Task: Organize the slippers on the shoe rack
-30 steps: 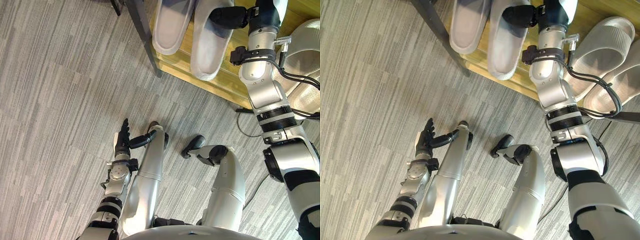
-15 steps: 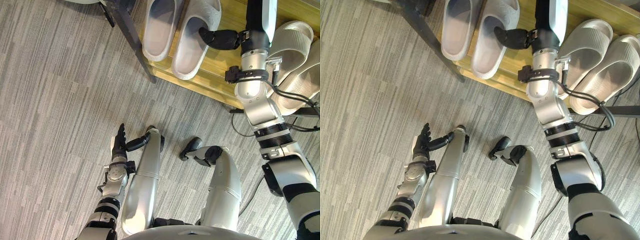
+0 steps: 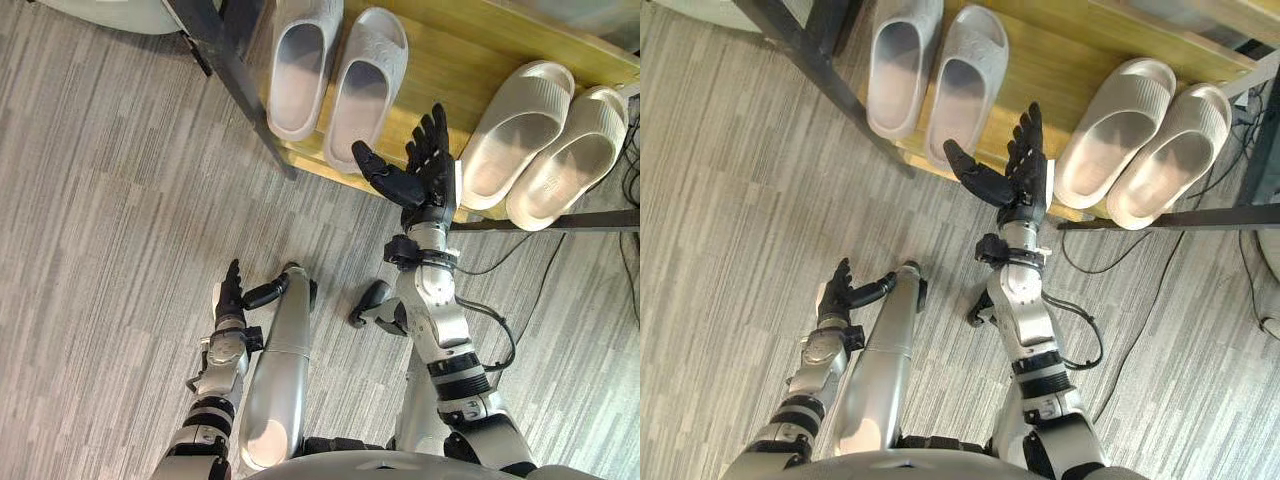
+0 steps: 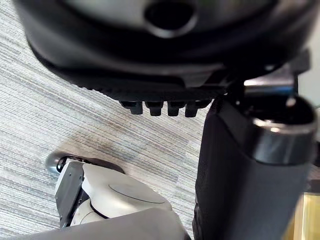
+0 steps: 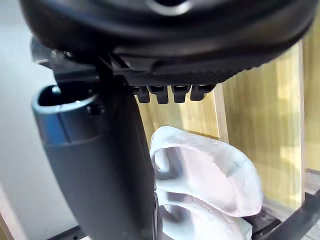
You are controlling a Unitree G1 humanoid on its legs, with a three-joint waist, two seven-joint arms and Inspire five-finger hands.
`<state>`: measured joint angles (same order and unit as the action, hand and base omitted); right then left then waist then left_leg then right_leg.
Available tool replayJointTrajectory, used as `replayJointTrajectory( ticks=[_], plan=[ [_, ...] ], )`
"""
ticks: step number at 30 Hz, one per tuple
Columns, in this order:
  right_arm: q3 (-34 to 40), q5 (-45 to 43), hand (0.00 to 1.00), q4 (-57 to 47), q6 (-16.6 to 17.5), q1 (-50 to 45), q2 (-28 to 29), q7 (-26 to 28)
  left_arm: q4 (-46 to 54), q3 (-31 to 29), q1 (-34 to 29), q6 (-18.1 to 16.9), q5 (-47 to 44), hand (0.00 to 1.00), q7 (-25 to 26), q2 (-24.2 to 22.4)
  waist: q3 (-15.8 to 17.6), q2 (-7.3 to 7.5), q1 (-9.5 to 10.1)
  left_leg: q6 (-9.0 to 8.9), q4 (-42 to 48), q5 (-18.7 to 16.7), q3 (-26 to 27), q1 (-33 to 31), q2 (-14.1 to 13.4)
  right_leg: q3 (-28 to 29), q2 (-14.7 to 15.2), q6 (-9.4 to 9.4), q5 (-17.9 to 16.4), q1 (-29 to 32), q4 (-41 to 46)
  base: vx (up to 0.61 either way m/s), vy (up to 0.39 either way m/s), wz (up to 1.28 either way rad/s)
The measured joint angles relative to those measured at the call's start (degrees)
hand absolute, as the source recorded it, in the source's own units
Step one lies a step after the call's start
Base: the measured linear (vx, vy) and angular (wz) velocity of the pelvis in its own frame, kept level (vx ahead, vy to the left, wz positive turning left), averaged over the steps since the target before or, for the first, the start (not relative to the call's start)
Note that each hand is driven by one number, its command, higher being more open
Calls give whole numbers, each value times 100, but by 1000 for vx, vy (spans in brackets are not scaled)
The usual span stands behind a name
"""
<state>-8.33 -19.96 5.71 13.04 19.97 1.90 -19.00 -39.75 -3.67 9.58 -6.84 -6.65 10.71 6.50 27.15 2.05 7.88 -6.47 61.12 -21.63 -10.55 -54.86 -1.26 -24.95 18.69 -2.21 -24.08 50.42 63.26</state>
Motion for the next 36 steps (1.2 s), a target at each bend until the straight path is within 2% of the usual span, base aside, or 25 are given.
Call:
replayJointTrajectory(
  ticks=[7,14,17,26,30,36],
  plan=[
    [21,-1102,100,388,356,188,-19,492,-43,-8,0,-5,0,100,2,-1,0,0,3,-3,-56,3,-2,71,1,-23,4,-2,-1,-73,-30,-1,35,1],
    [-20,-1812,100,857,339,788,-301,853,-43,-6,2,-17,30,100,-79,-43,-1,-2,47,-28,-117,35,-117,72,82,-161,70,-49,-21,-163,-52,12,35,10],
    [-118,-1851,100,1104,331,1149,-431,865,-44,-7,1,-21,43,100,-110,-88,-2,-3,110,-17,-171,77,-128,73,139,-187,138,-52,-24,-172,-60,11,44,11],
    [-180,-1850,100,1395,264,1359,-685,836,-116,-8,19,-33,44,100,-93,-106,-11,-21,111,-34,-297,161,-173,154,173,-282,176,-36,-39,-285,-106,-10,36,5],
    [-188,-1845,100,1538,244,1423,-717,833,-204,-8,63,-35,43,100,-70,-152,-39,-74,110,-77,-353,195,-232,210,172,-344,174,-115,-59,-351,-111,-2,0,6],
    [-190,-1702,100,1536,80,1360,-765,832,-222,-12,97,-13,43,100,-63,-212,-75,-142,98,-95,-407,216,-233,319,137,-347,134,-127,-55,-433,-156,0,0,0]
  ],
)
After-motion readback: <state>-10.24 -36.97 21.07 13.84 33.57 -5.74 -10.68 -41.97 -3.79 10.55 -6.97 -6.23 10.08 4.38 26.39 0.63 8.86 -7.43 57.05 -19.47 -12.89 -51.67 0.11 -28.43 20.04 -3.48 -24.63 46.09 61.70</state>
